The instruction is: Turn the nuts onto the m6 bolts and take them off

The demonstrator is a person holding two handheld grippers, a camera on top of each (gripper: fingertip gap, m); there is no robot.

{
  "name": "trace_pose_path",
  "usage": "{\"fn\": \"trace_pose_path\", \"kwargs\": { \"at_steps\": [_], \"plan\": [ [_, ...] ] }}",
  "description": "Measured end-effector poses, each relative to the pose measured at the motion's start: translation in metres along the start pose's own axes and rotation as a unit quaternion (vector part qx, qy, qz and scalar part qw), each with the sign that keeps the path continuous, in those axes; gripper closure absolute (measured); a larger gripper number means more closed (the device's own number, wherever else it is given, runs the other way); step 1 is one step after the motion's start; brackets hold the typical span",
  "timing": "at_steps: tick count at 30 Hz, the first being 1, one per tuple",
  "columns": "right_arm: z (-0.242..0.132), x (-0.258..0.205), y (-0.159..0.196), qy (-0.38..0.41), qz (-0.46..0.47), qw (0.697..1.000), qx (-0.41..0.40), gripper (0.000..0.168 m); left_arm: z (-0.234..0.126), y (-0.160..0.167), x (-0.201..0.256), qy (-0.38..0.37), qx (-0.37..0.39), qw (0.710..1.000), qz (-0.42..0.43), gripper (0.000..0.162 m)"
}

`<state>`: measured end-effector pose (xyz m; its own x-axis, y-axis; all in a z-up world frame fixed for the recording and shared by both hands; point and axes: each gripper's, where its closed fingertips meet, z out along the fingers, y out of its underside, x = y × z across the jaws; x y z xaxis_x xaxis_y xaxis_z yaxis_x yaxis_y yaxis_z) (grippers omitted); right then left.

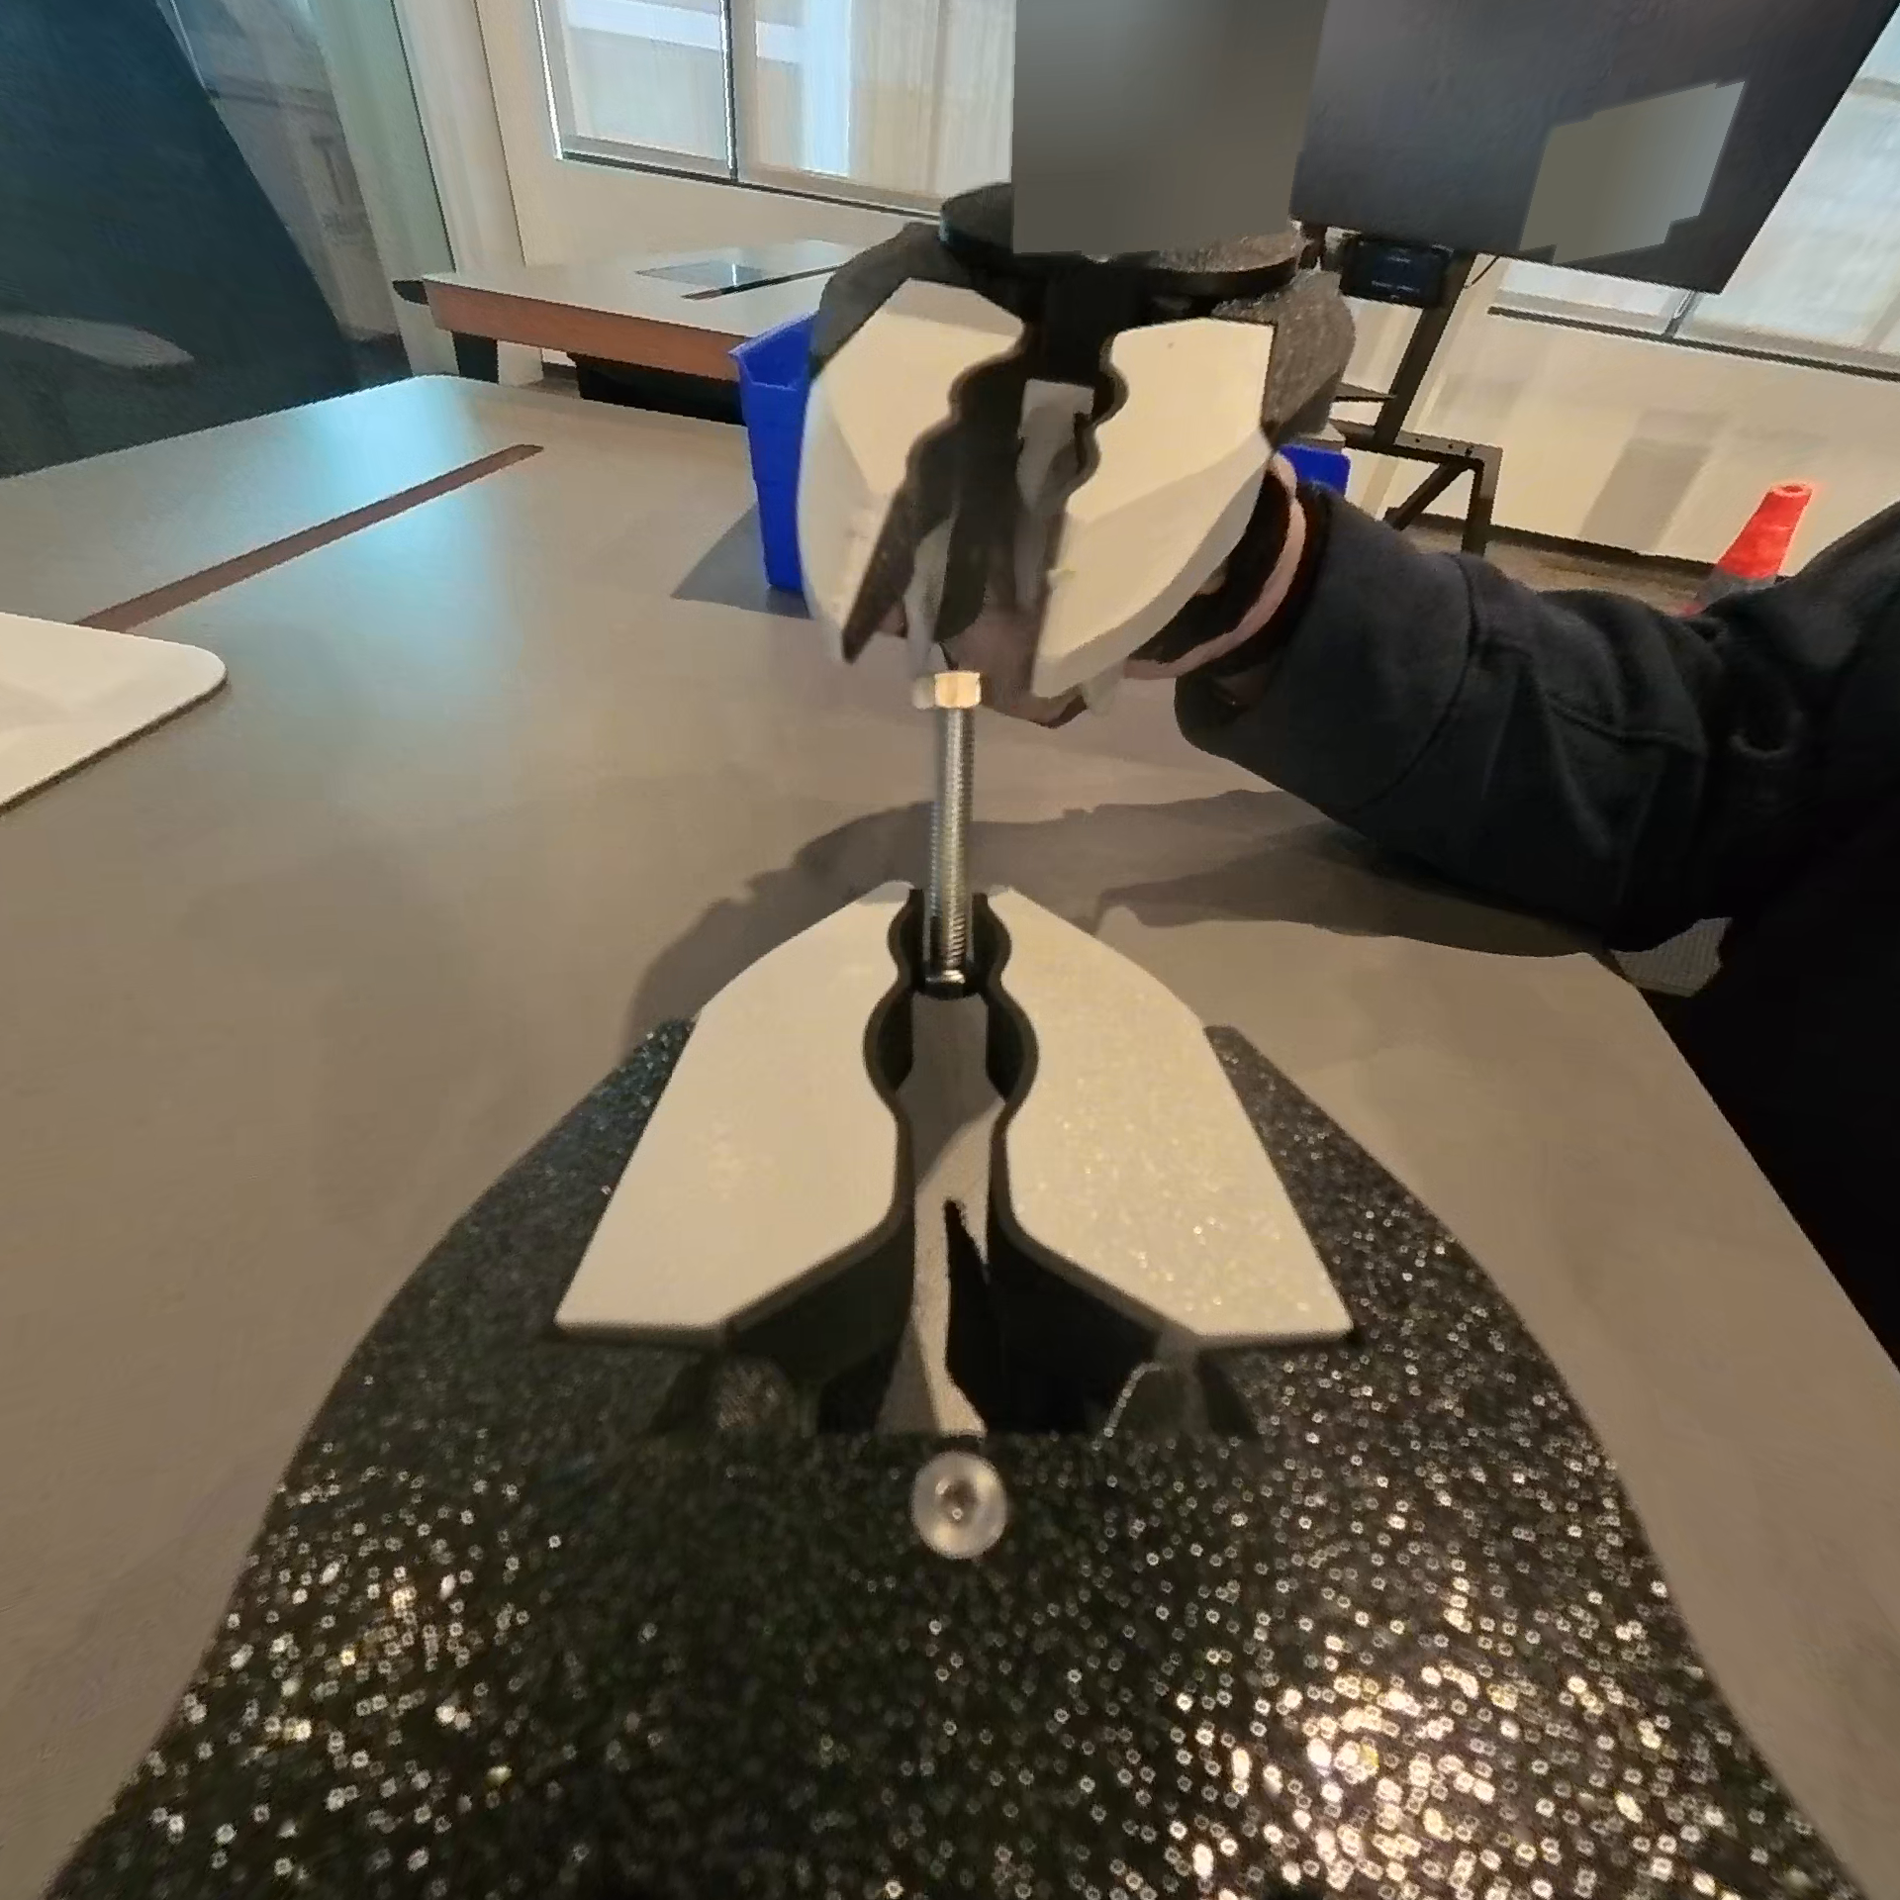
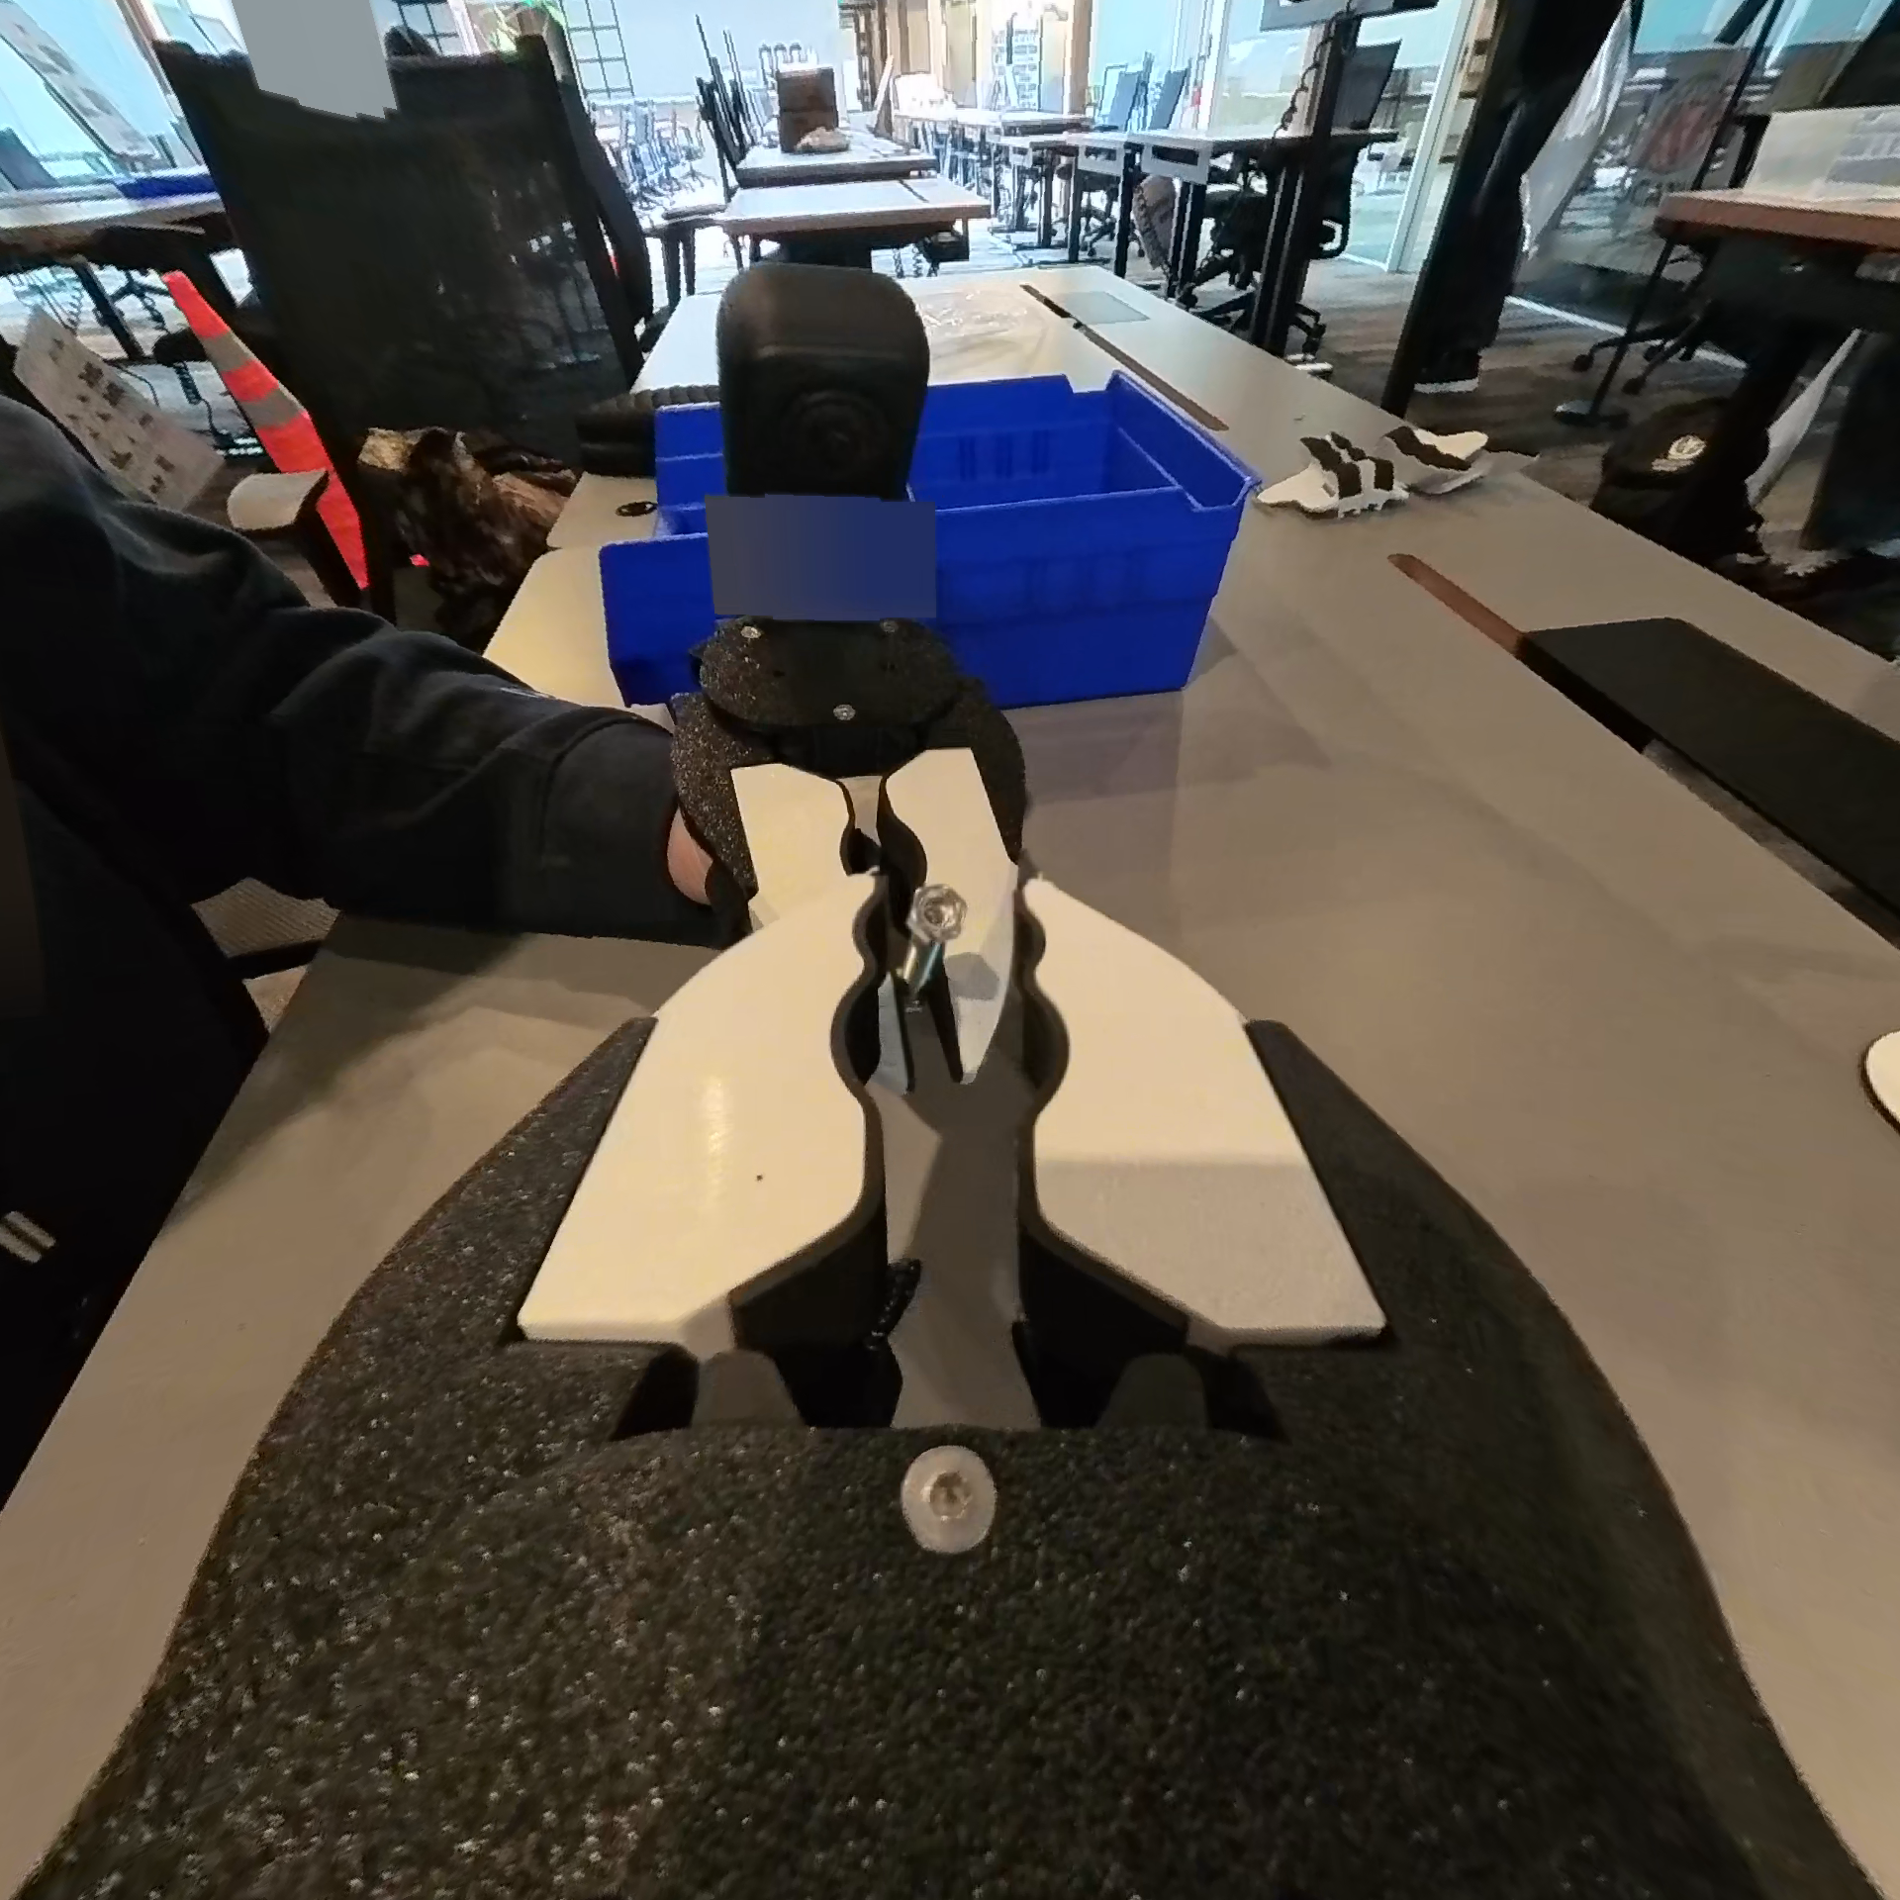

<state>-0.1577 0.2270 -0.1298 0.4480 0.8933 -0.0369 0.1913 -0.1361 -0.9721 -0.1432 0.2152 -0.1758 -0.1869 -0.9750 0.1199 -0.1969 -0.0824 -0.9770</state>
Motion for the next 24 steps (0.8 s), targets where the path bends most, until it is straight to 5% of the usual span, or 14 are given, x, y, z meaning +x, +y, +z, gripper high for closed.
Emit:
{"fn": "trace_pose_path", "kwargs": {
  "at_steps": [12, 24],
  "plan": [
    [-0.003, -0.001, -0.007, 0.029, 0.035, 0.990, 0.134, 0.135, -0.007, -0.010, -0.002, 0.010, 0.043, 0.999, -0.021, 0.153],
    [0.003, -0.014, -0.005, -0.012, 0.041, 0.991, 0.125, 0.144, -0.007, -0.010, -0.002, 0.008, 0.041, 0.999, -0.017, 0.153]
  ]
}}
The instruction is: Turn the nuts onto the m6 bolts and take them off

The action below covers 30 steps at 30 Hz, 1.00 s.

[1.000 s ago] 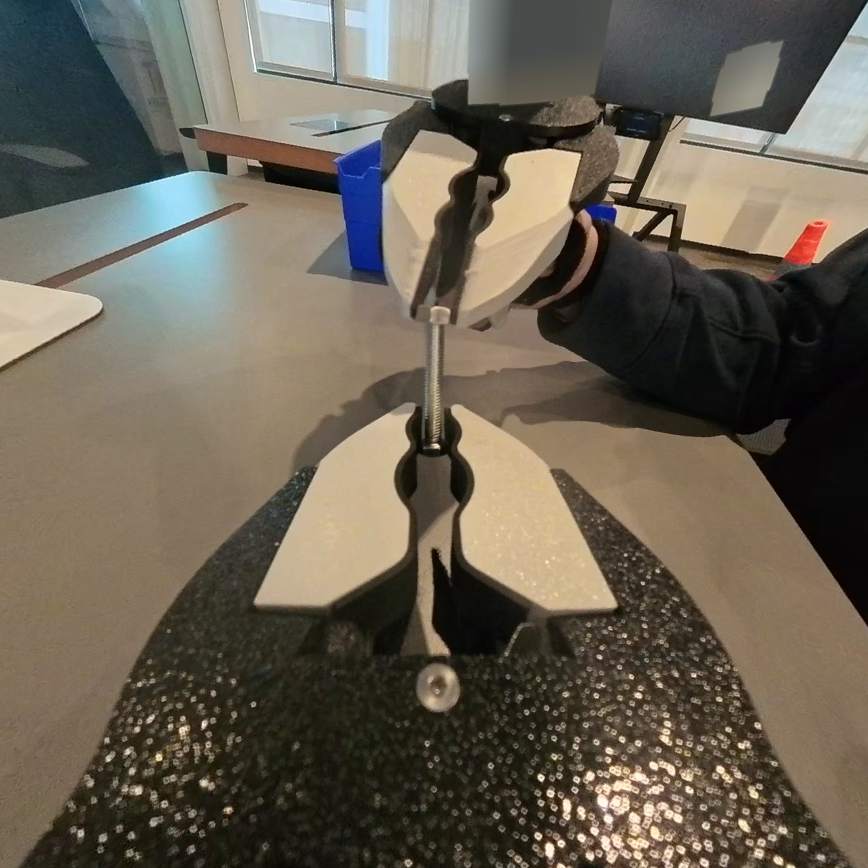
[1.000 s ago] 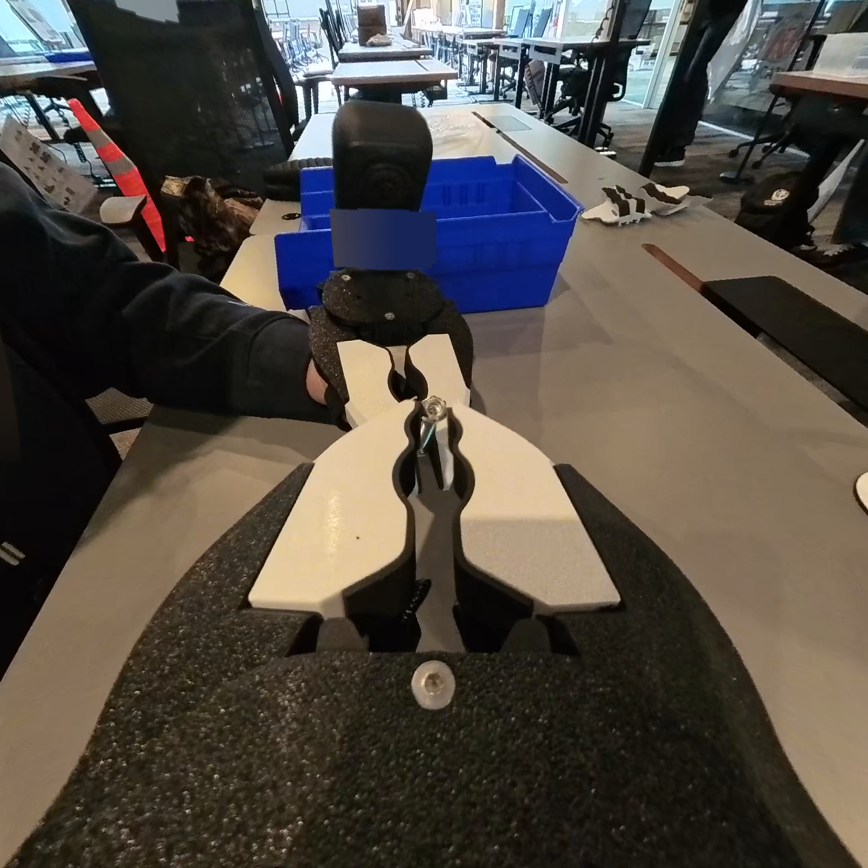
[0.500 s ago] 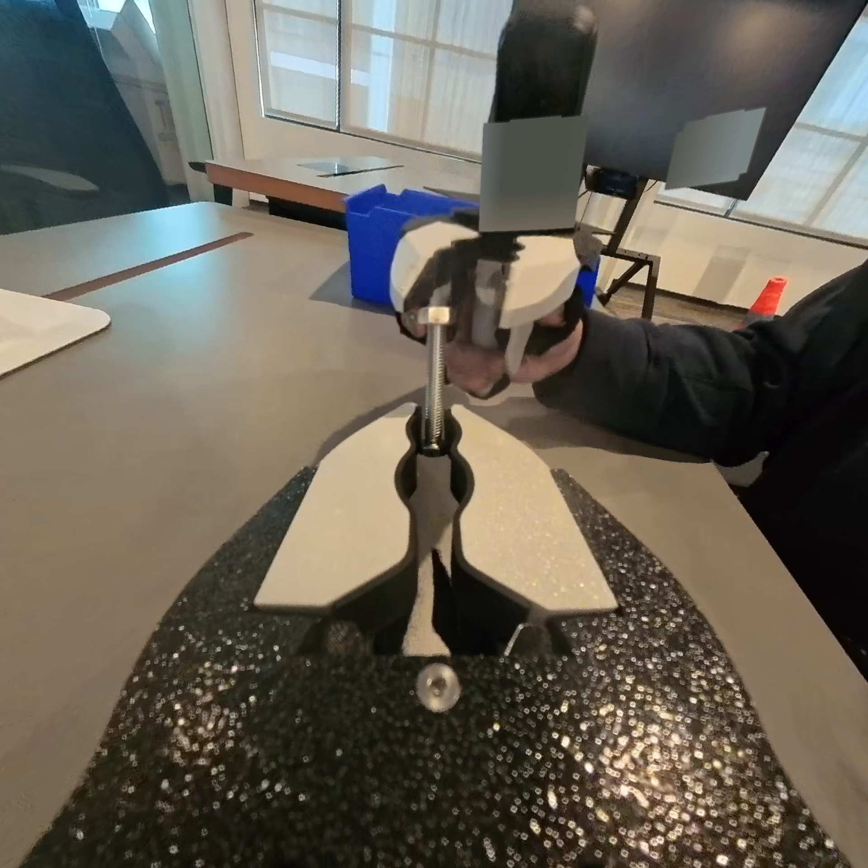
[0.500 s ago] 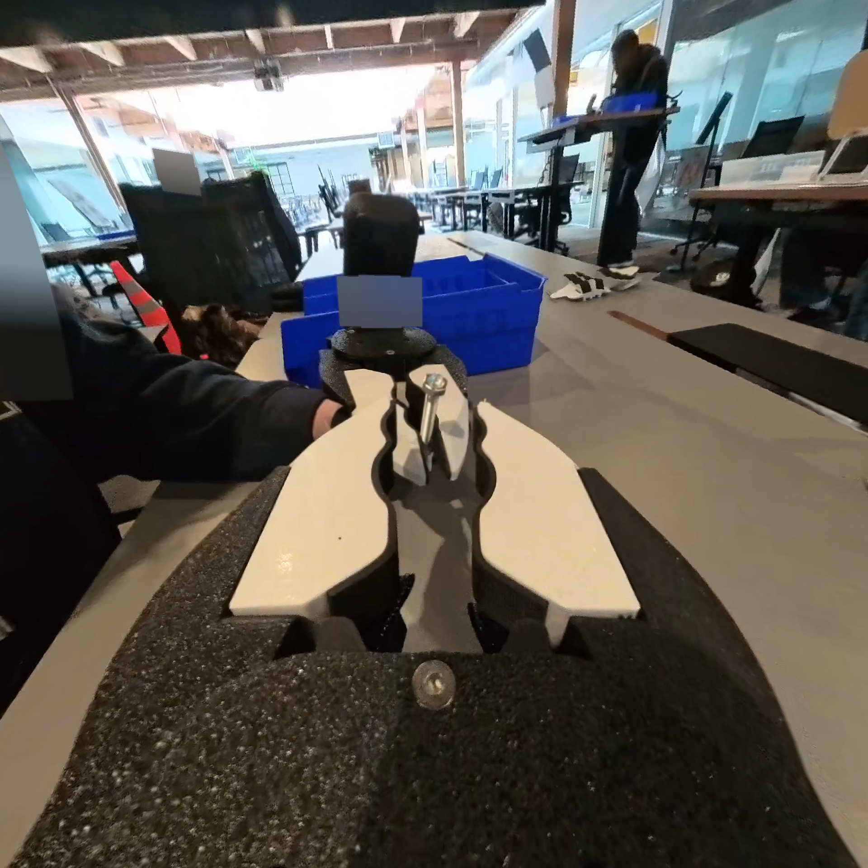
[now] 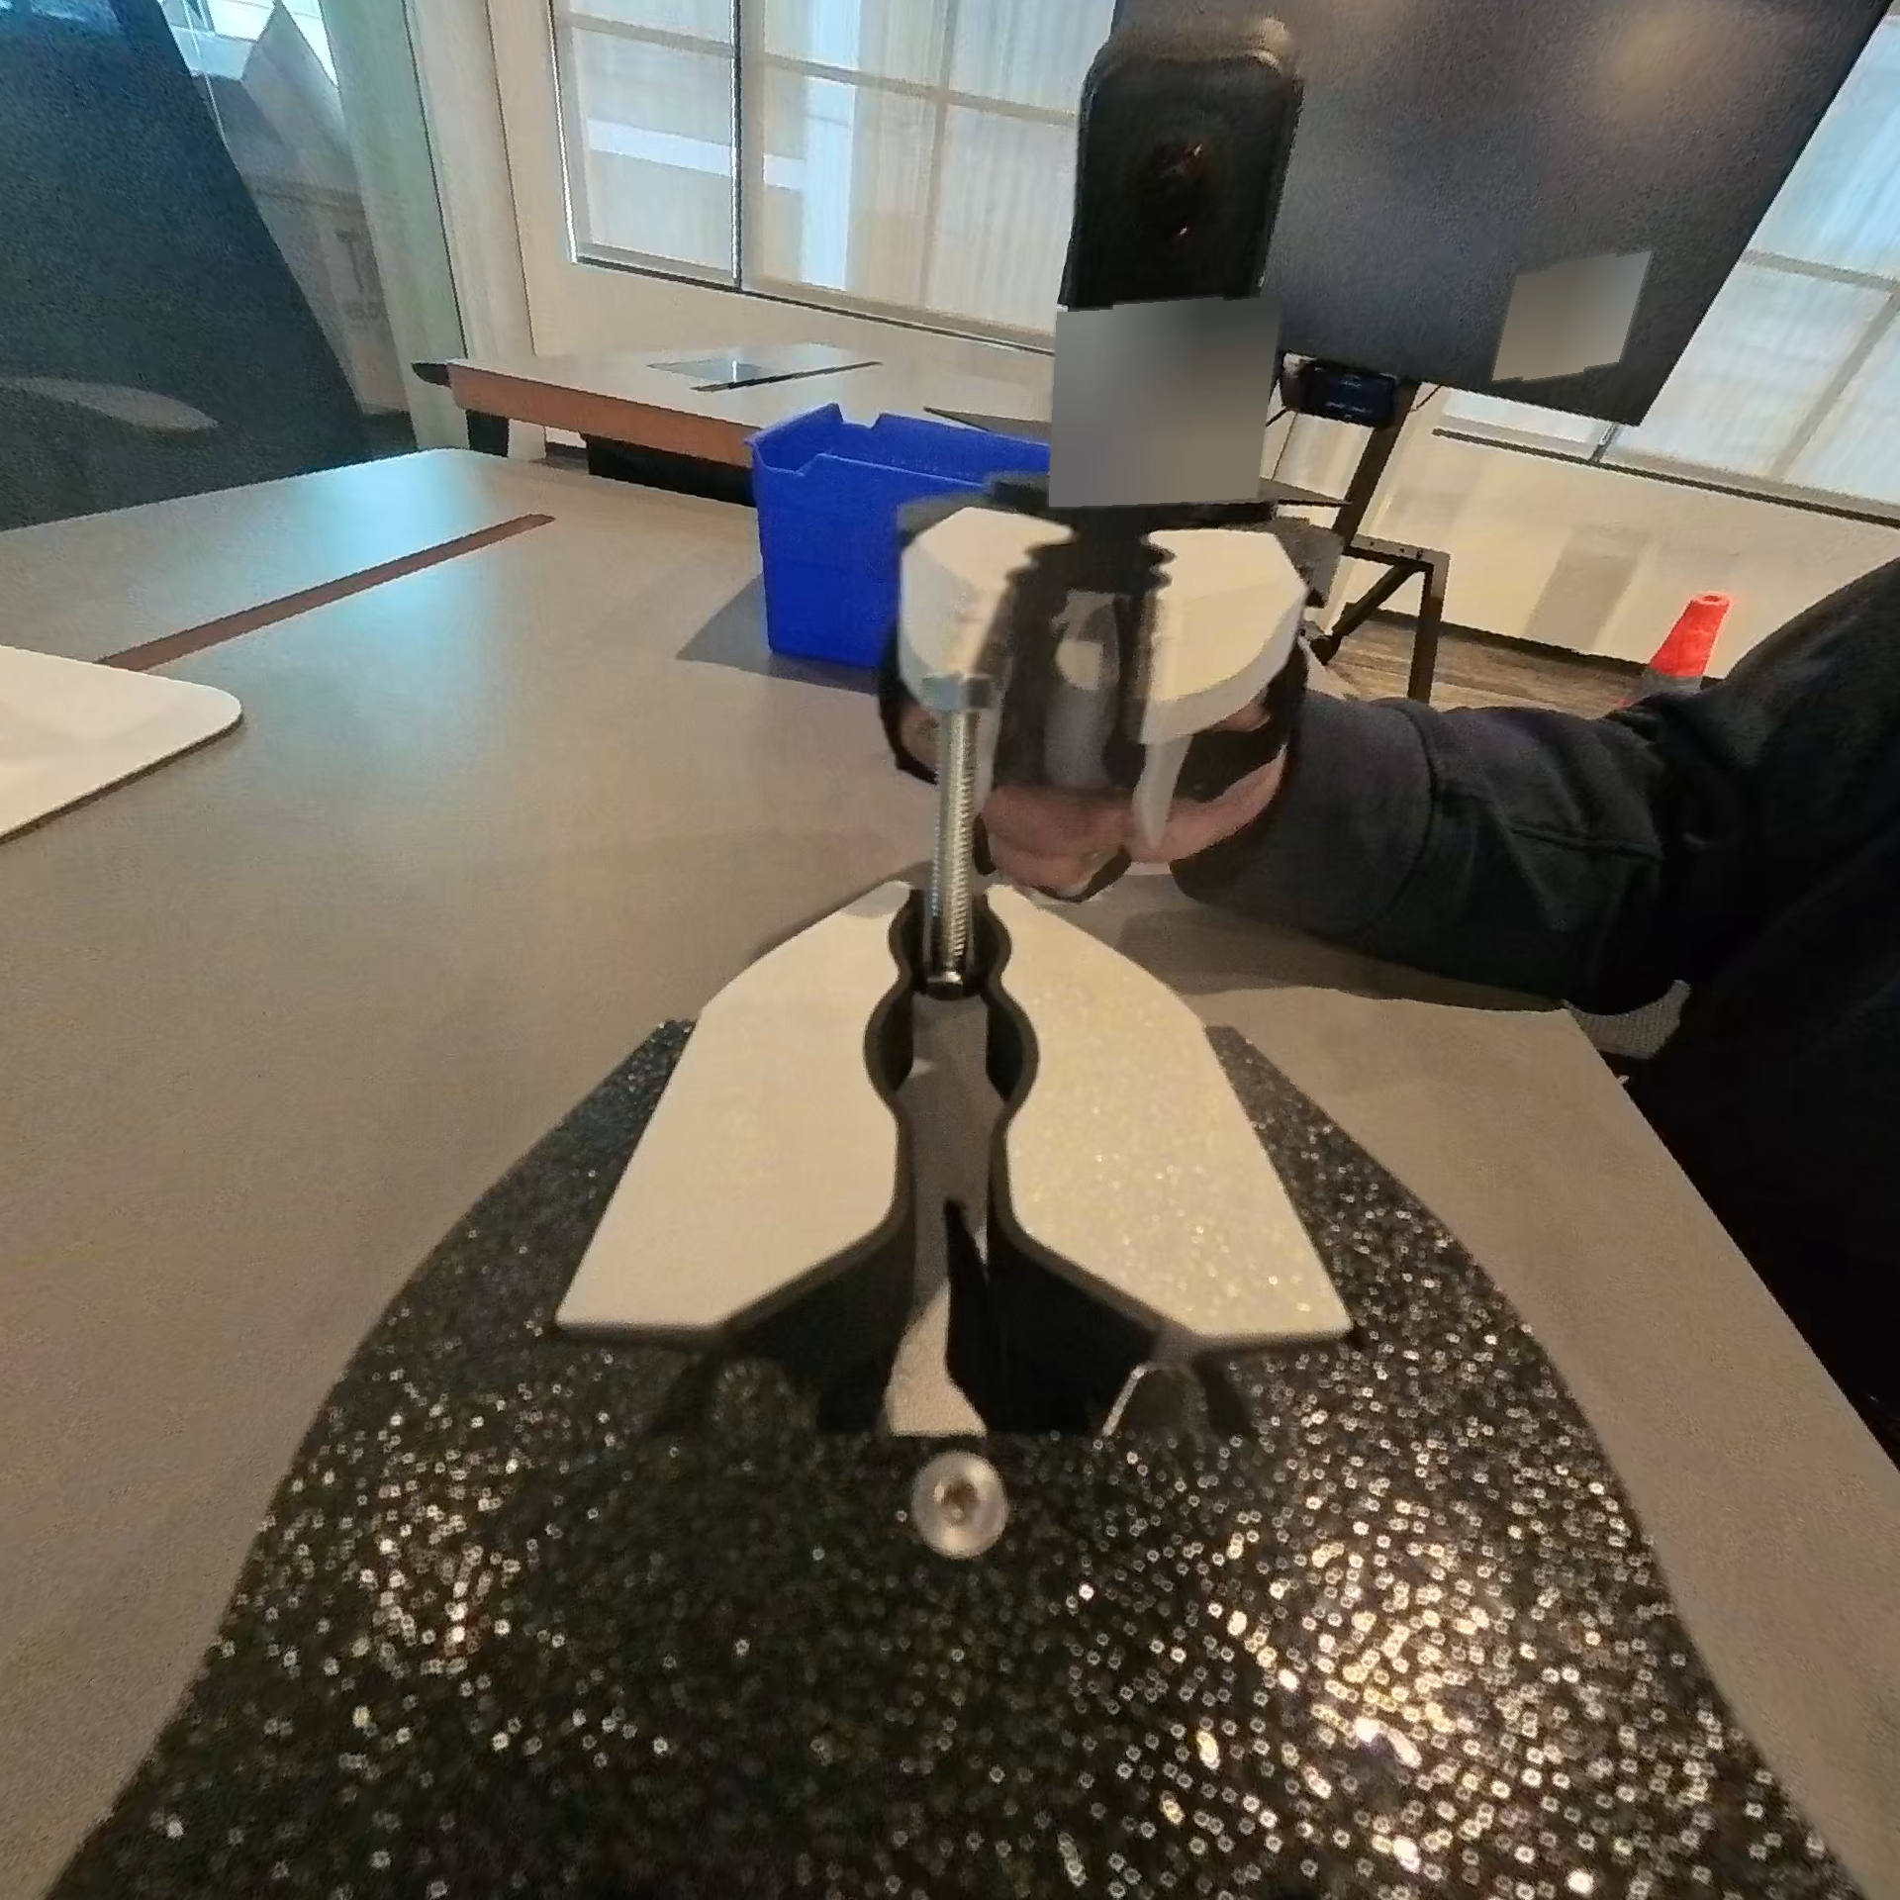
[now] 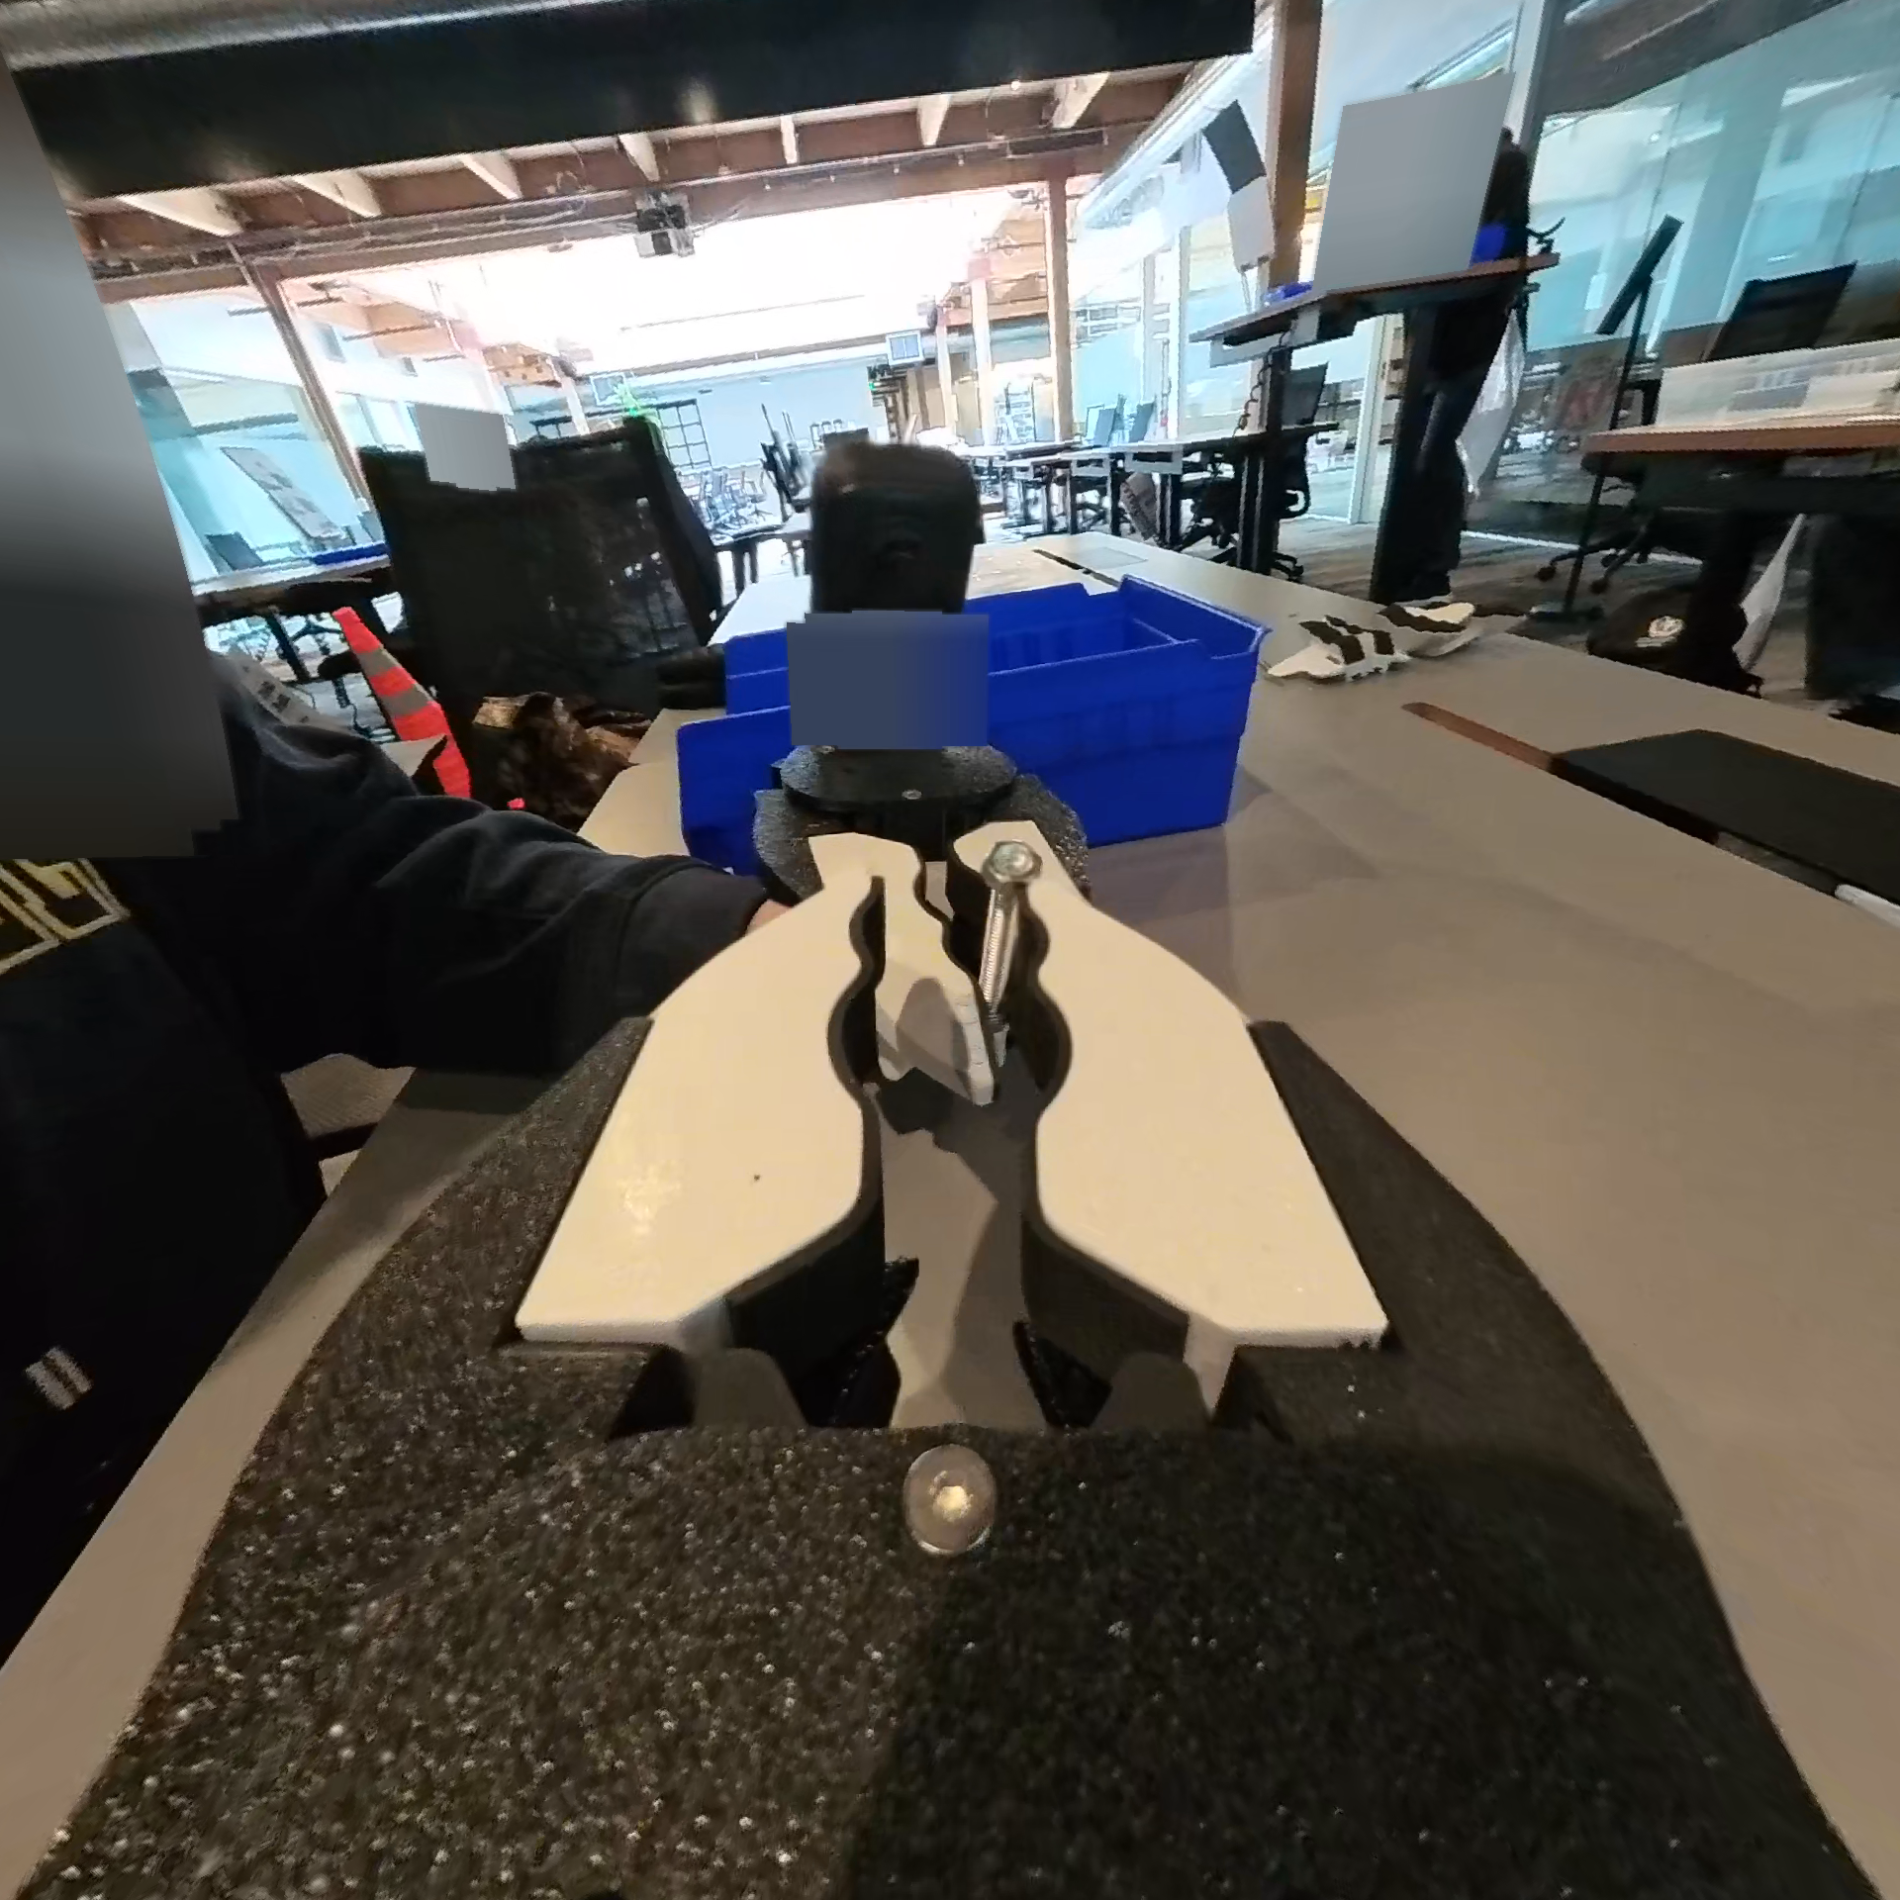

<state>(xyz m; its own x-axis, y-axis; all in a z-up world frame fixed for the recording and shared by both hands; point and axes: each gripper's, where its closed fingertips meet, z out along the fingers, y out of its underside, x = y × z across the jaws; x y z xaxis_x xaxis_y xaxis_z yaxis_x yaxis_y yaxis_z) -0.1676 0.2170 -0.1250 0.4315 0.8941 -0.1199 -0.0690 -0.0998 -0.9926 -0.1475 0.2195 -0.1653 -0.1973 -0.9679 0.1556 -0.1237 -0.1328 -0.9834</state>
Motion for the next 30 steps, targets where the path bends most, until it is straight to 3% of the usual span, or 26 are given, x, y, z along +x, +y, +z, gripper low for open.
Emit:
{"fn": "trace_pose_path", "kwargs": {
  "at_steps": [11, 15, 20, 21, 23, 25, 30],
  "plan": [
    [0.000, 0.002, 0.000, 0.011, -0.014, 1.000, -0.001, 0.143, 0.000, 0.000, 0.000, 0.000, -0.001, 1.000, 0.000, 0.153],
    [-0.004, -0.002, -0.003, -0.009, -0.011, 1.000, 0.007, 0.151, 0.000, 0.000, 0.000, 0.001, -0.001, 1.000, -0.001, 0.153],
    [-0.001, 0.006, -0.003, 0.030, -0.026, 0.999, 0.010, 0.138, 0.001, 0.001, 0.000, 0.000, -0.004, 1.000, 0.001, 0.153],
    [0.000, 0.004, -0.001, 0.026, -0.030, 0.999, 0.002, 0.140, 0.001, 0.001, 0.000, 0.000, -0.004, 1.000, 0.001, 0.153],
    [-0.002, -0.004, 0.001, -0.007, -0.030, 0.999, -0.009, 0.158, 0.001, 0.001, -0.001, 0.000, -0.003, 1.000, 0.000, 0.153],
    [-0.005, -0.003, -0.001, -0.008, -0.019, 1.000, 0.000, 0.161, 0.001, 0.001, -0.001, 0.000, -0.004, 1.000, 0.000, 0.153],
    [-0.002, 0.007, -0.002, 0.026, -0.023, 0.999, 0.011, 0.140, 0.002, 0.002, -0.001, -0.001, -0.008, 1.000, 0.000, 0.154]
  ]
}}
